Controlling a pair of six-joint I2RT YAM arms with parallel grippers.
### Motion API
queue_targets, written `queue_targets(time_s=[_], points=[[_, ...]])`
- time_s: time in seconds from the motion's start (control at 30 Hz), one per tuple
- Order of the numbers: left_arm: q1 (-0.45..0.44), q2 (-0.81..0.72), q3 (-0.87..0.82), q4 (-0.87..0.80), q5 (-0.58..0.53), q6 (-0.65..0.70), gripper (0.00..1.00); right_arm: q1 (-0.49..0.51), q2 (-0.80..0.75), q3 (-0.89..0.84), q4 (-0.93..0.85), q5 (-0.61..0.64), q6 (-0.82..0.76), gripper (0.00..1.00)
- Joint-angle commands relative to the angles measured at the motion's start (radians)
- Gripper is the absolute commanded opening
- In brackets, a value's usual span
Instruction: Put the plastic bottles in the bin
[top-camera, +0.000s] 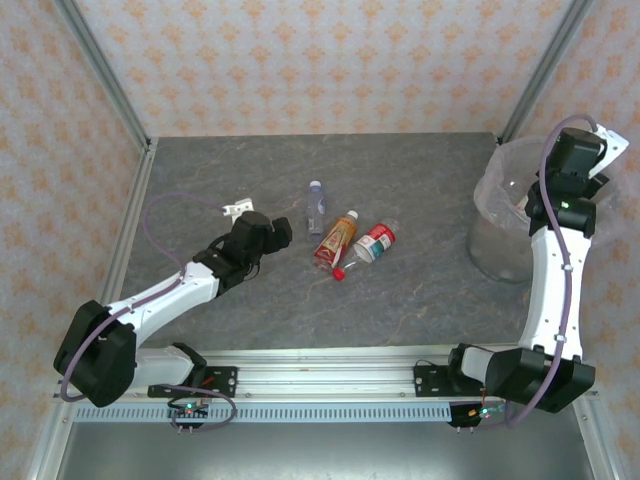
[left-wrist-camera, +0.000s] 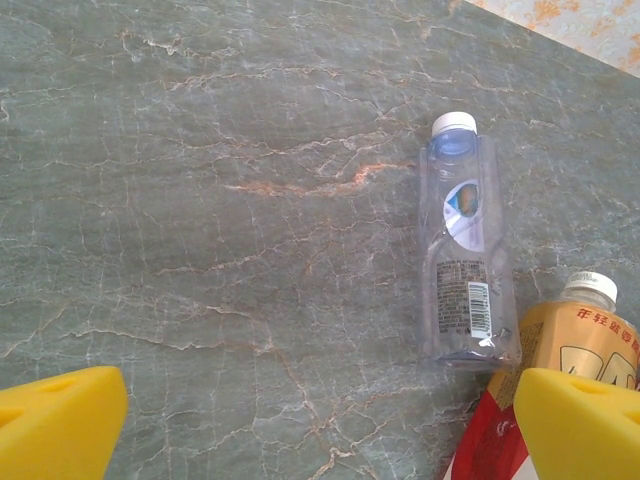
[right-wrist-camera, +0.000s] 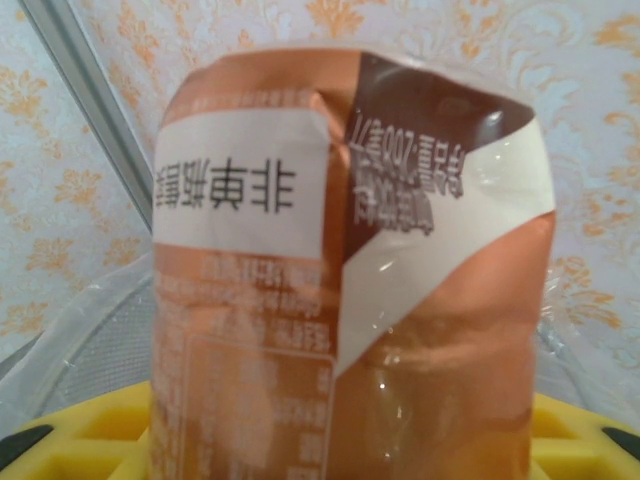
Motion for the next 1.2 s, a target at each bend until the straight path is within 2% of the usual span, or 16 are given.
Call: queue_targets(time_s=[0.0,0.17,0.3,0.47,0.67,0.93,1.17], points=[[0.013,-0.019,-0.007,0.018,0.008,0.017,1.0,-0.002,0.029,-0.026,0.005,-0.056,0.0,0.48],[0.013,-0.009,-0.002,0.019,0.026,0.021,1.0,-0.002,0.041,-0.056,-0.003,-0.187,-0.012,0.65],[0.013,0.004,0.01,0.018,0.047,0.022,1.0,-0.002,0.029,-0.068,-0.005,-0.22,-0.002,0.8],[0.013,0.02,0.014,0.027,0.056,0.017,1.0,-0.001,0.008,-0.074,-0.003,-0.233,0.006,0.92],[0.013,0.028,0.016,0.033,0.07,0.019,1.0,-0.001,-0.031,-0.089,0.022,-0.286,0.017,0.99],[0.012,0.044,0.027,0.037,0.109,0.039,1.0,-0.001,-0.098,-0.116,0.054,-0.331,0.044,0.99],[0.012,0.052,0.028,0.042,0.113,0.035,1.0,0.015,-0.128,-0.119,0.044,-0.483,0.105,0.99]])
